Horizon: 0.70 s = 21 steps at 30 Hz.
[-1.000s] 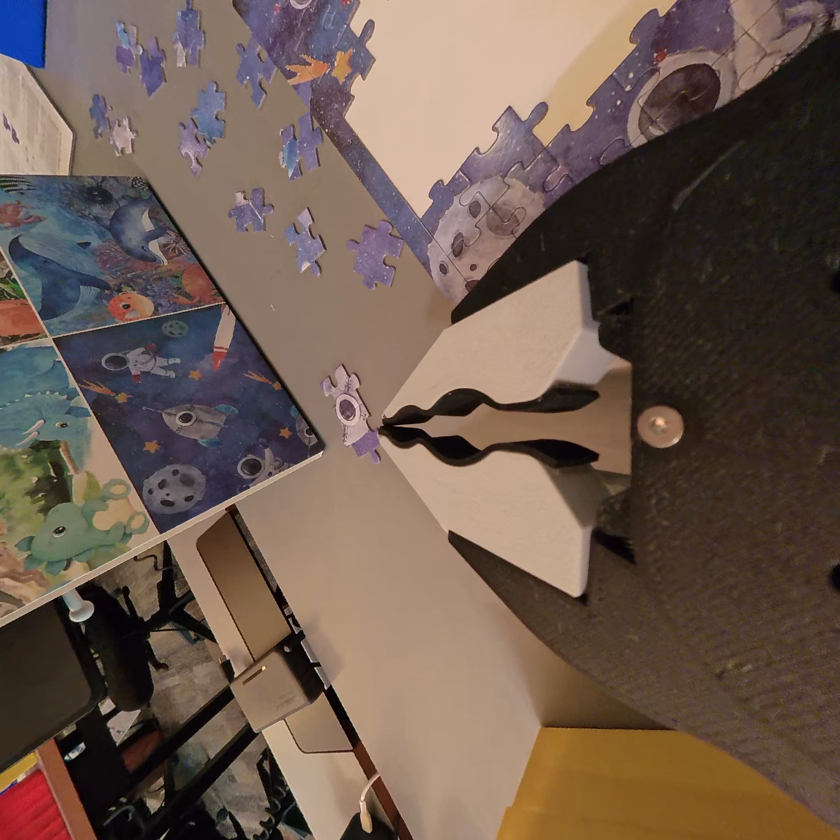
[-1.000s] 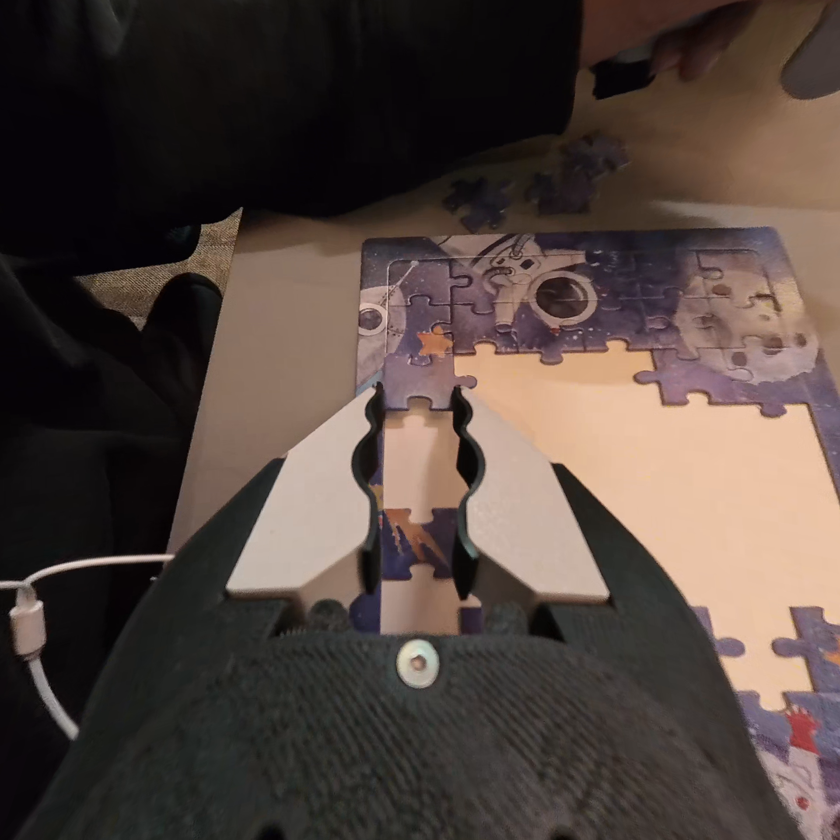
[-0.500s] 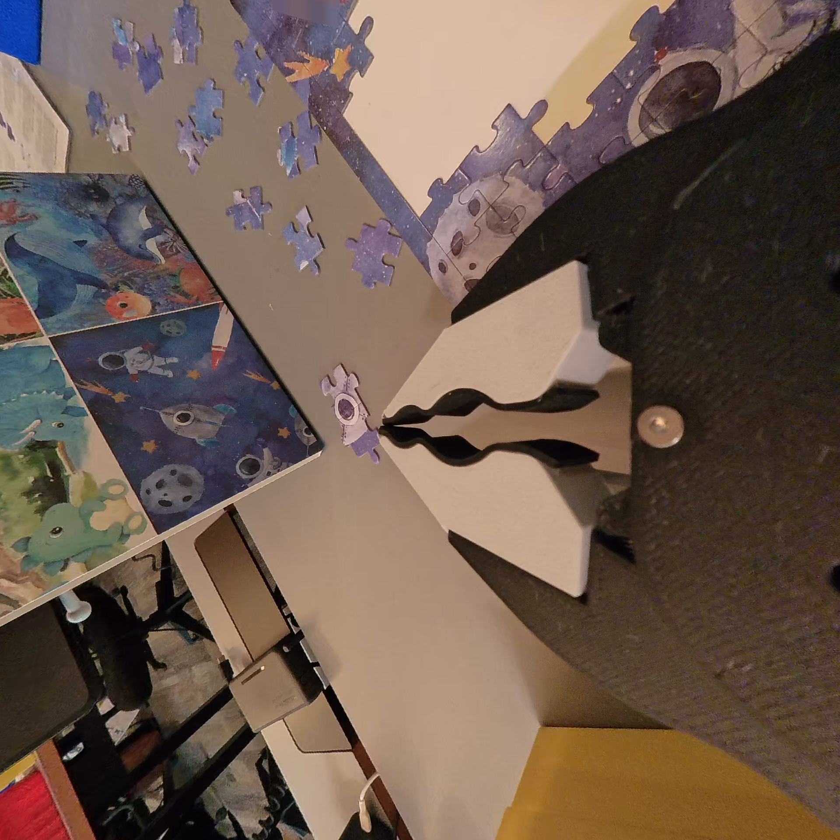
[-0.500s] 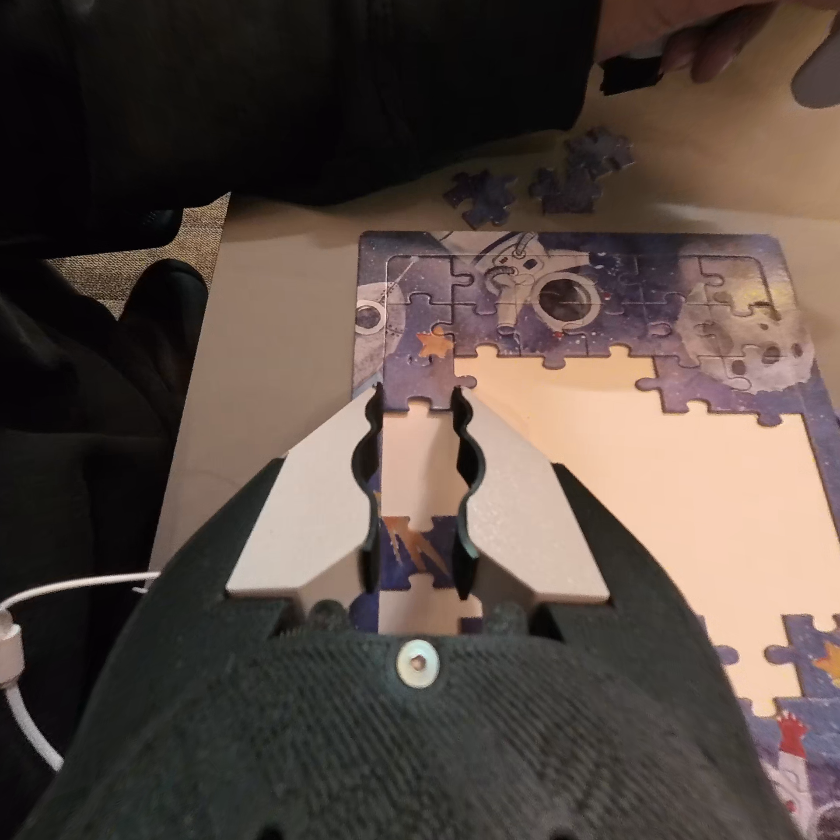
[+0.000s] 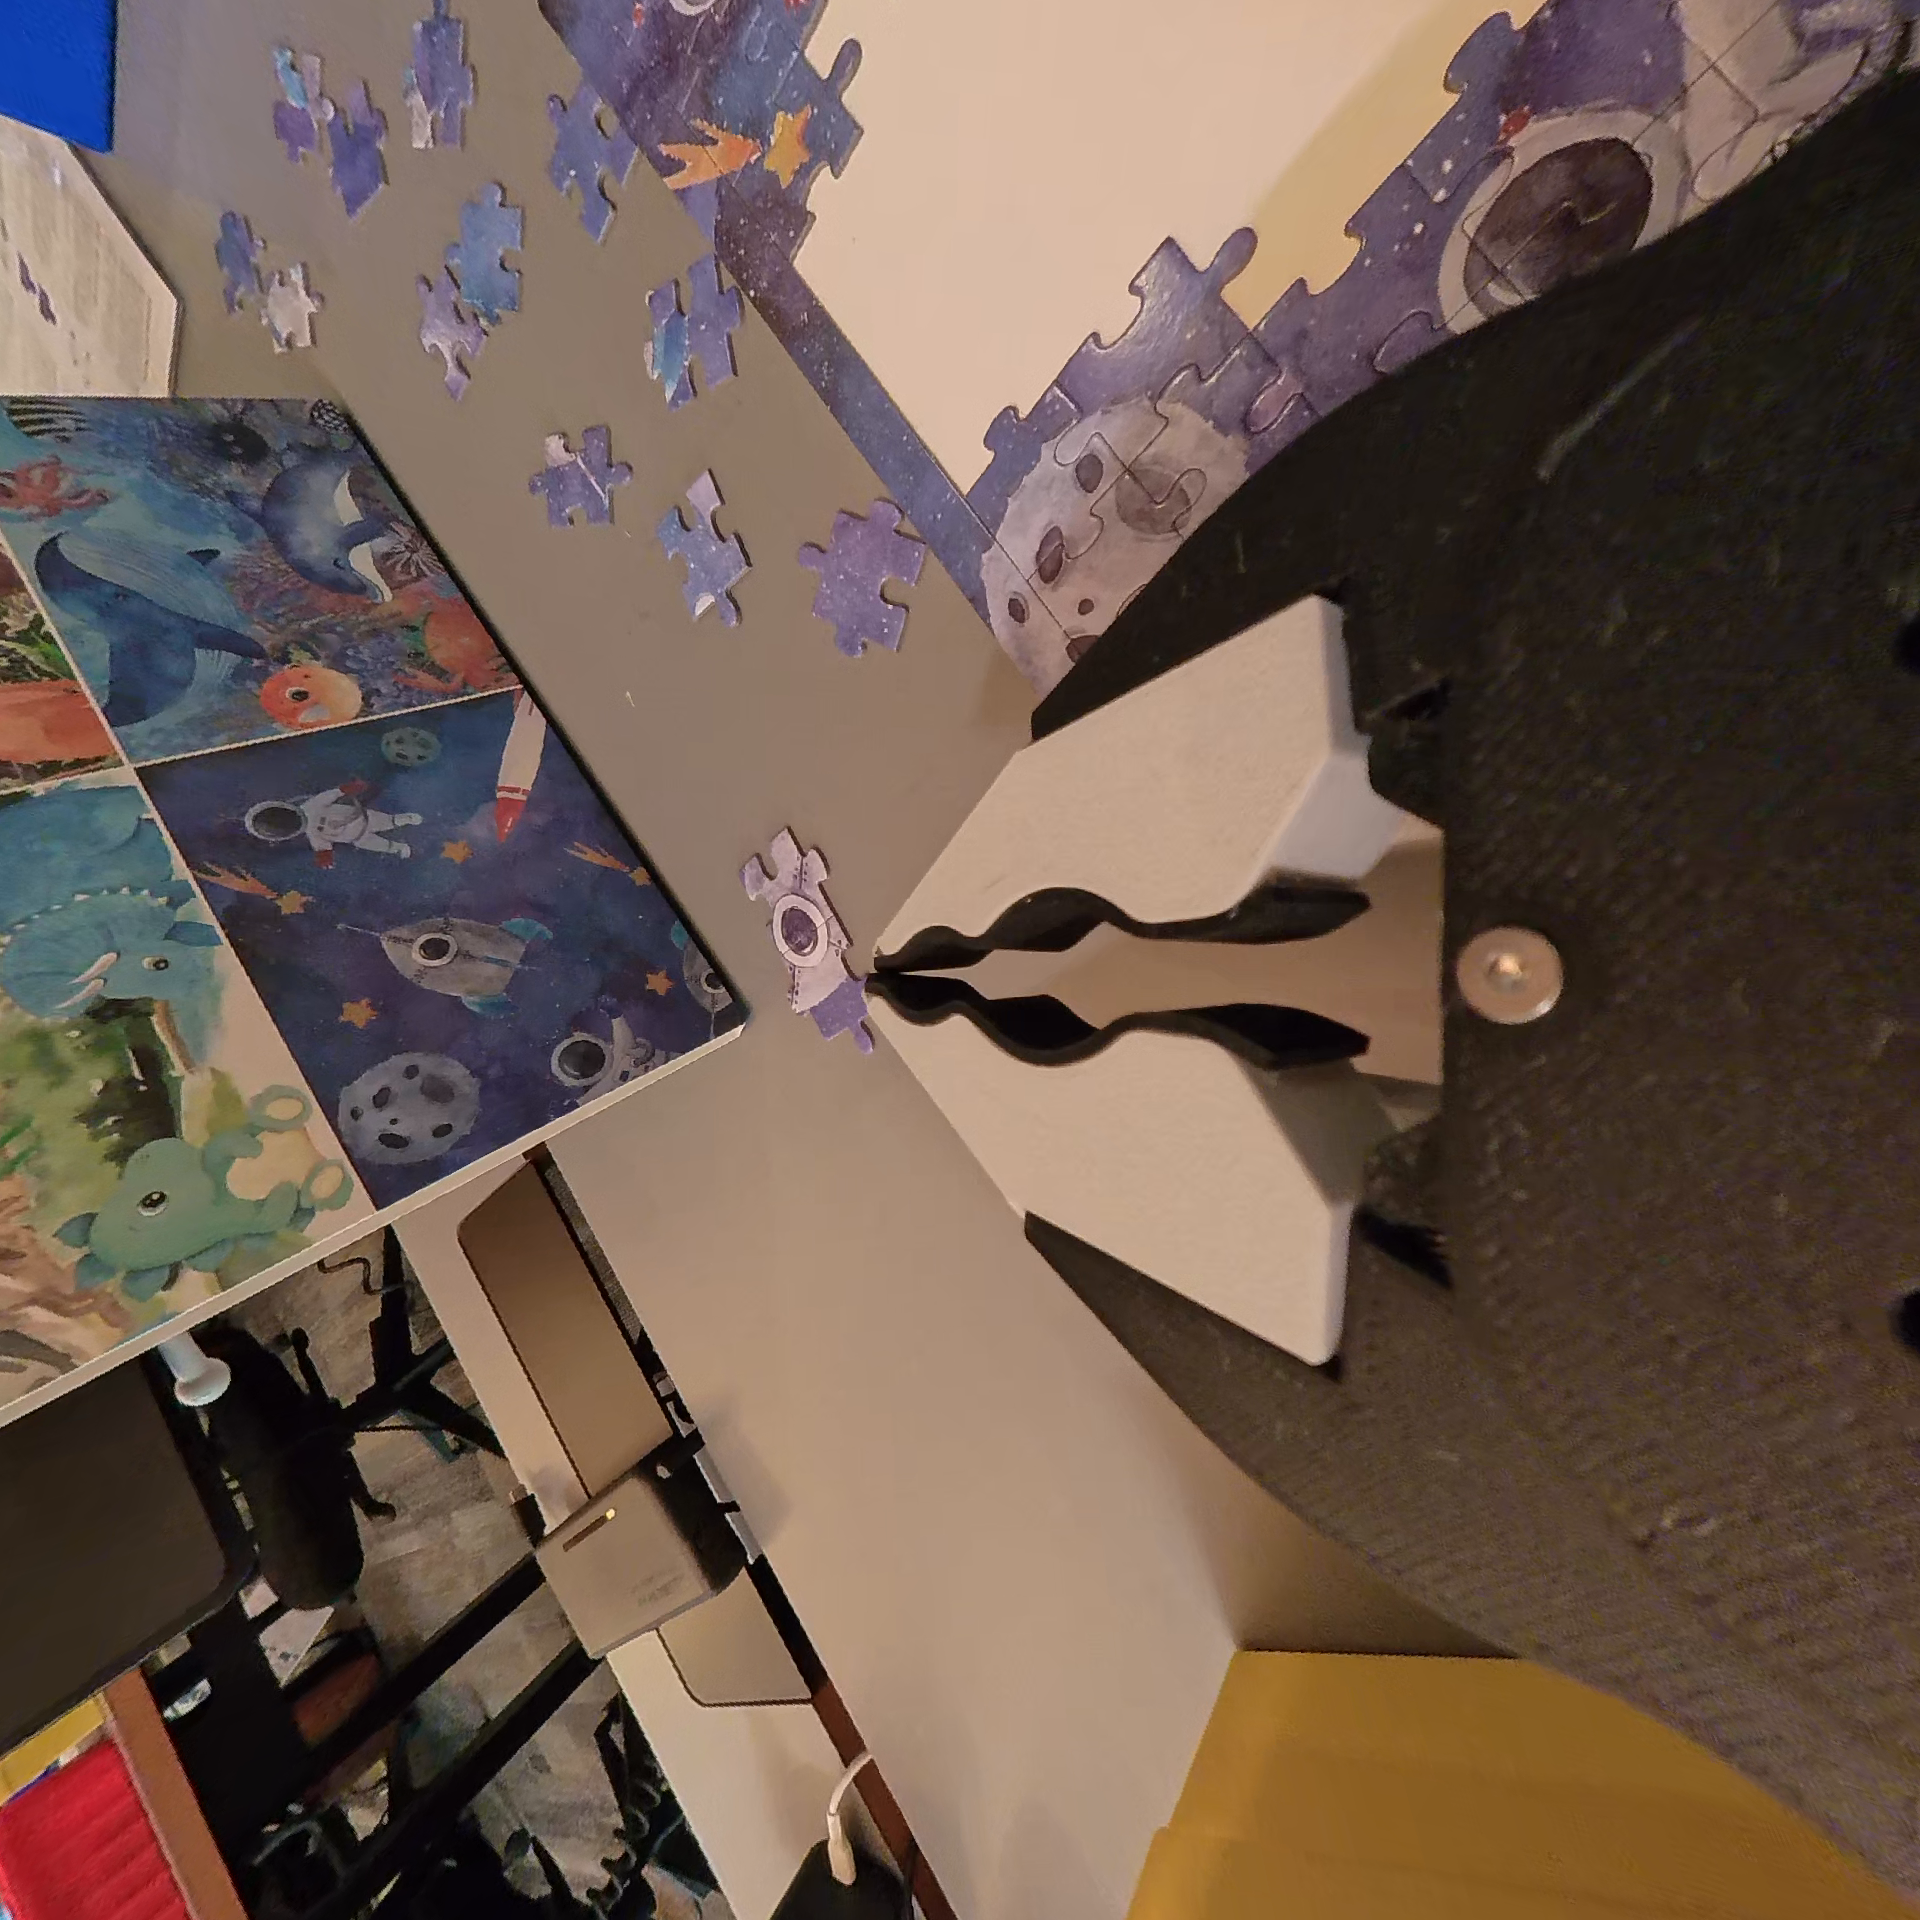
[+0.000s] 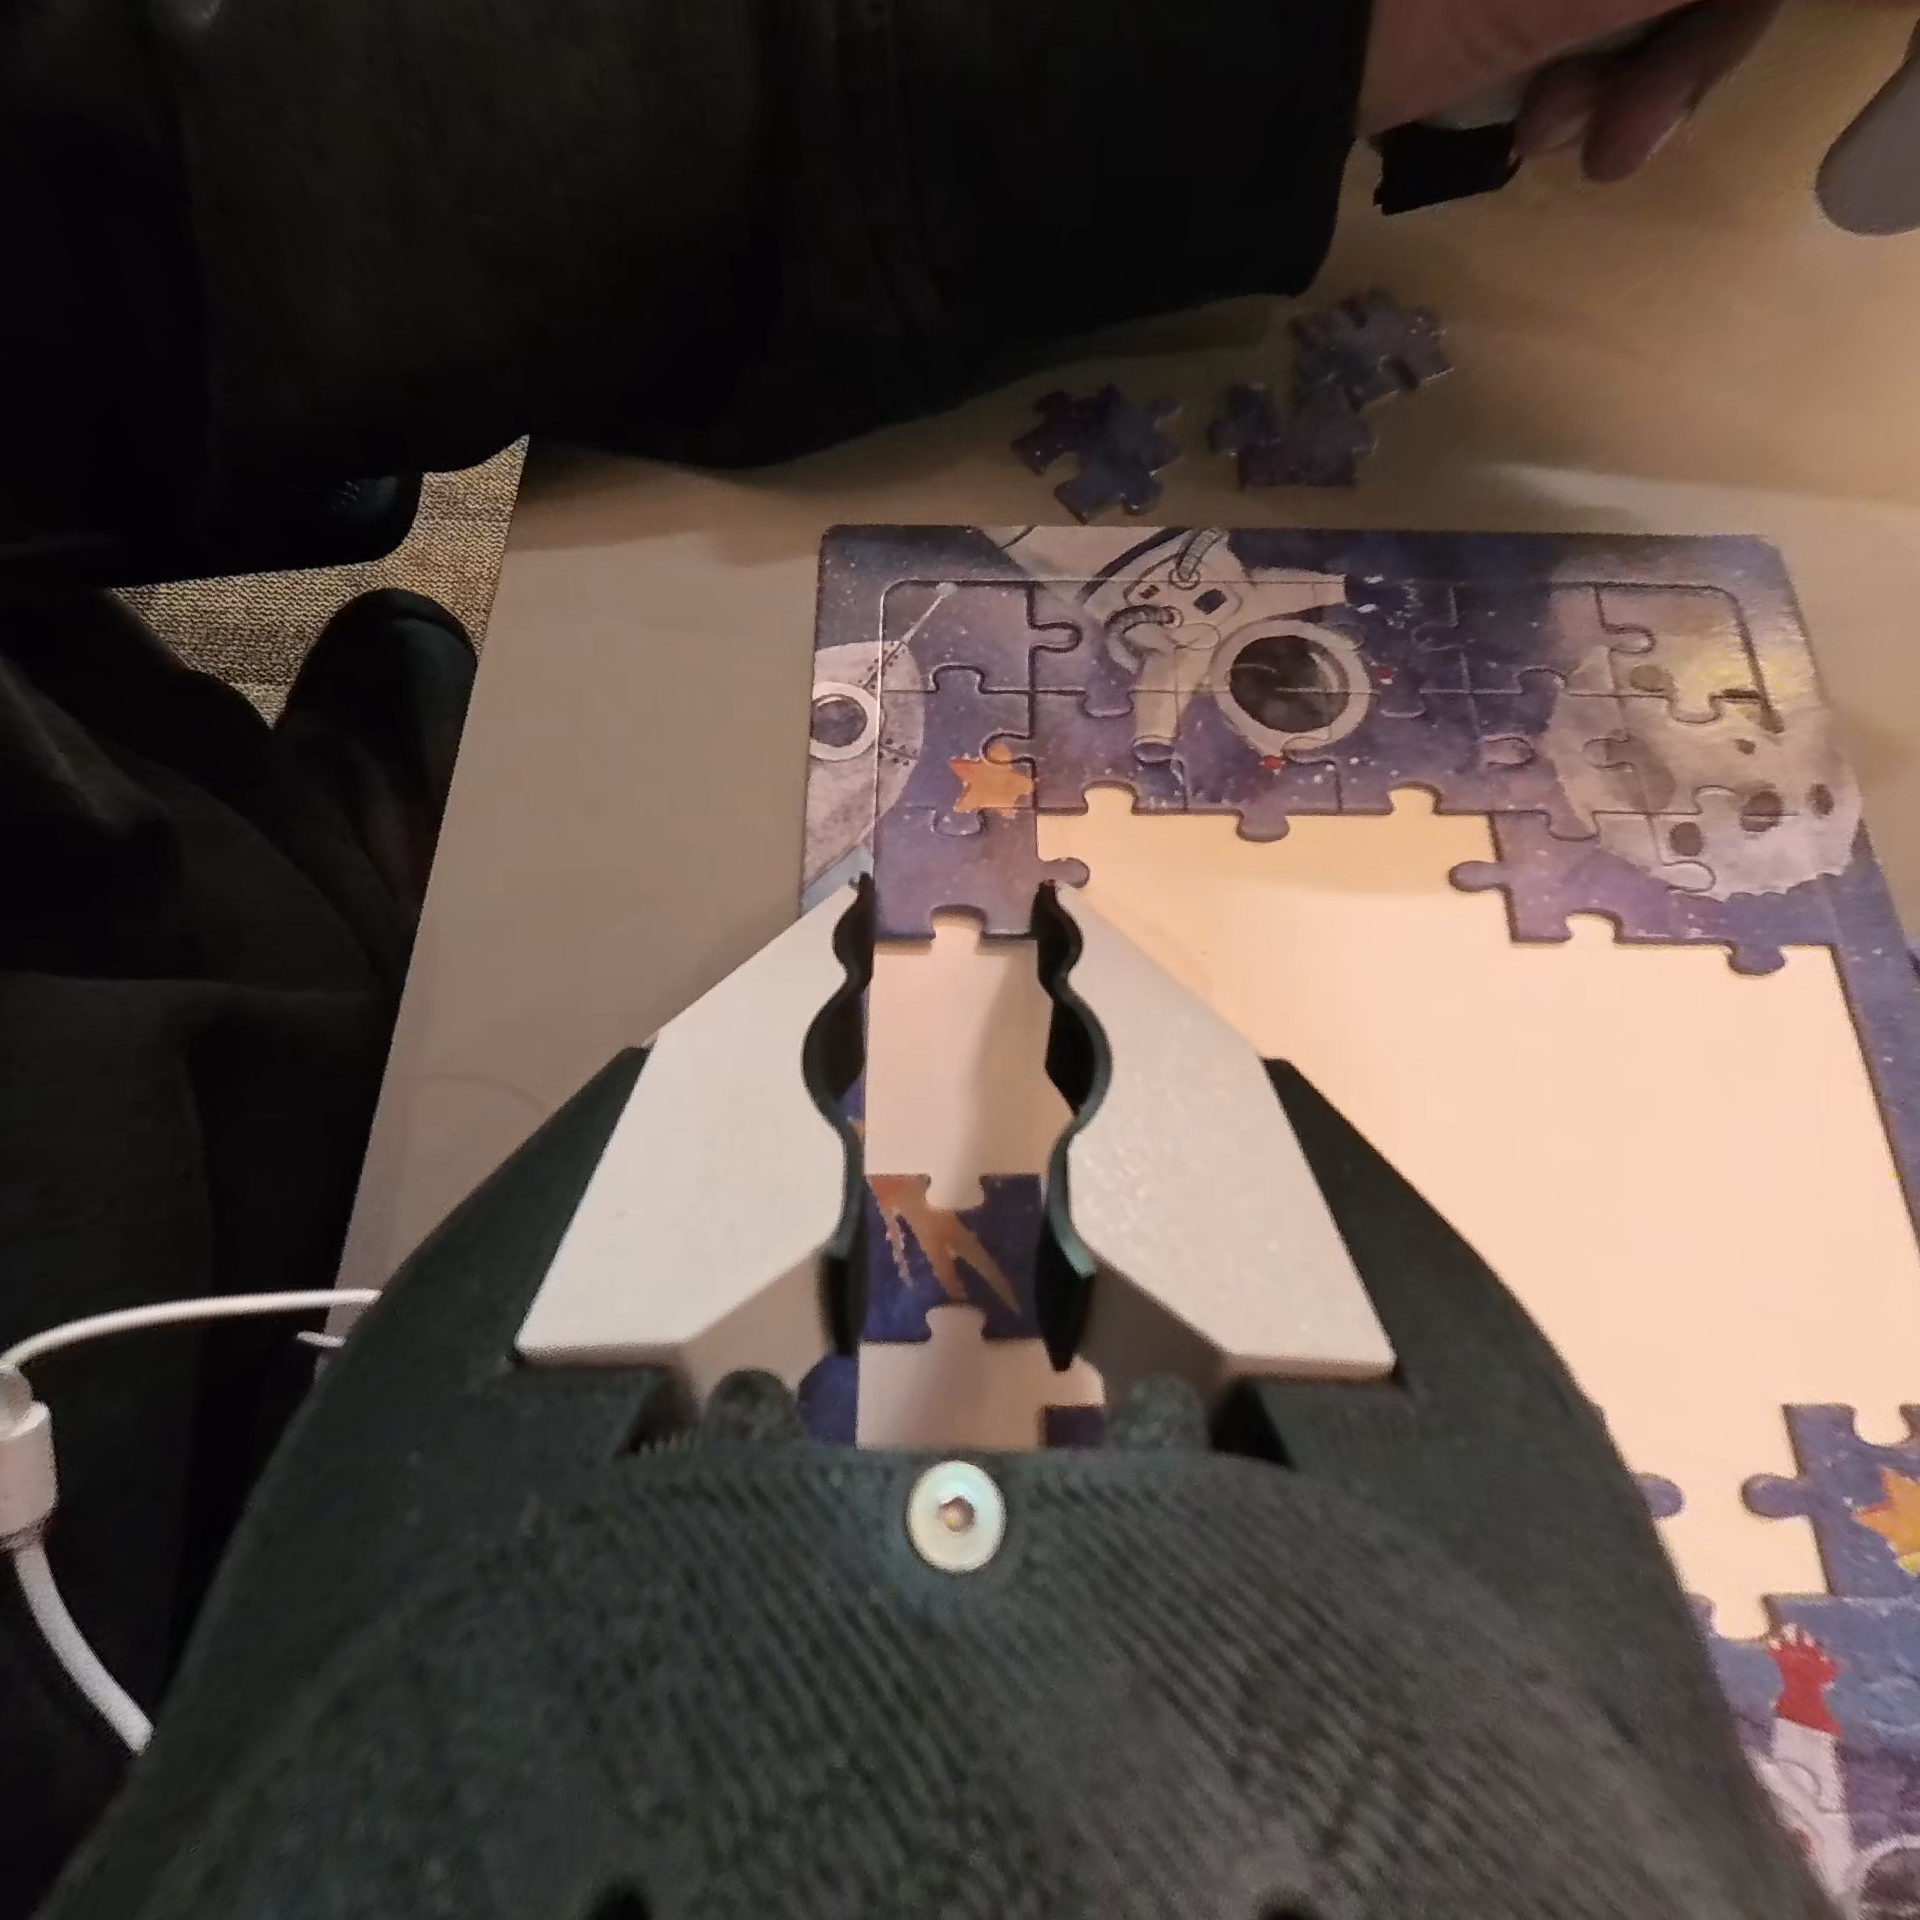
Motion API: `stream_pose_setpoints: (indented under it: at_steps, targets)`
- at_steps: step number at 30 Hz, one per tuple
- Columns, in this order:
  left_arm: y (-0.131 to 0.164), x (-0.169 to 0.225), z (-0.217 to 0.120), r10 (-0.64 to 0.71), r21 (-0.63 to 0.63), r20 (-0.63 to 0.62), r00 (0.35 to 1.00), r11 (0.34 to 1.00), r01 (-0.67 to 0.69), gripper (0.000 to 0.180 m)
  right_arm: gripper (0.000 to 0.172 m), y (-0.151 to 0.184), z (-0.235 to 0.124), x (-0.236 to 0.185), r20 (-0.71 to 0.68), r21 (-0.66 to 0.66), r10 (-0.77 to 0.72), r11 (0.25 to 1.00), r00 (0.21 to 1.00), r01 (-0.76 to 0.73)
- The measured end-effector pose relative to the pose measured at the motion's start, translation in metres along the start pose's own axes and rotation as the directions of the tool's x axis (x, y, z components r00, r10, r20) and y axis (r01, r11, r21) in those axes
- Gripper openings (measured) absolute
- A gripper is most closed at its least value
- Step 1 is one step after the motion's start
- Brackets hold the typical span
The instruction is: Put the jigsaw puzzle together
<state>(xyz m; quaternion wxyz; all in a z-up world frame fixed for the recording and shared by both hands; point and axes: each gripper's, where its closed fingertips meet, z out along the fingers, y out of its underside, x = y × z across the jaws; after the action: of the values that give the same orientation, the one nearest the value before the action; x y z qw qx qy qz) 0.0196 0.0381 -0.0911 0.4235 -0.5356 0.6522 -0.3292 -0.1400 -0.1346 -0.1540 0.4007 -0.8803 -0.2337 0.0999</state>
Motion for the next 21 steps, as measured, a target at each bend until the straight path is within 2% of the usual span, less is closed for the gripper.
stream_pose_setpoints:
  at_steps: [21]
  targets:
    - [-0.0003, -0.0004, -0.0003, 0.000, 0.003, 0.002, 1.000, 1.000, 0.000, 0.000, 0.031, 0.0000, 0.0006, 0.0003, 0.013, -0.001, 0.008, 1.000, 1.000, -0.008]
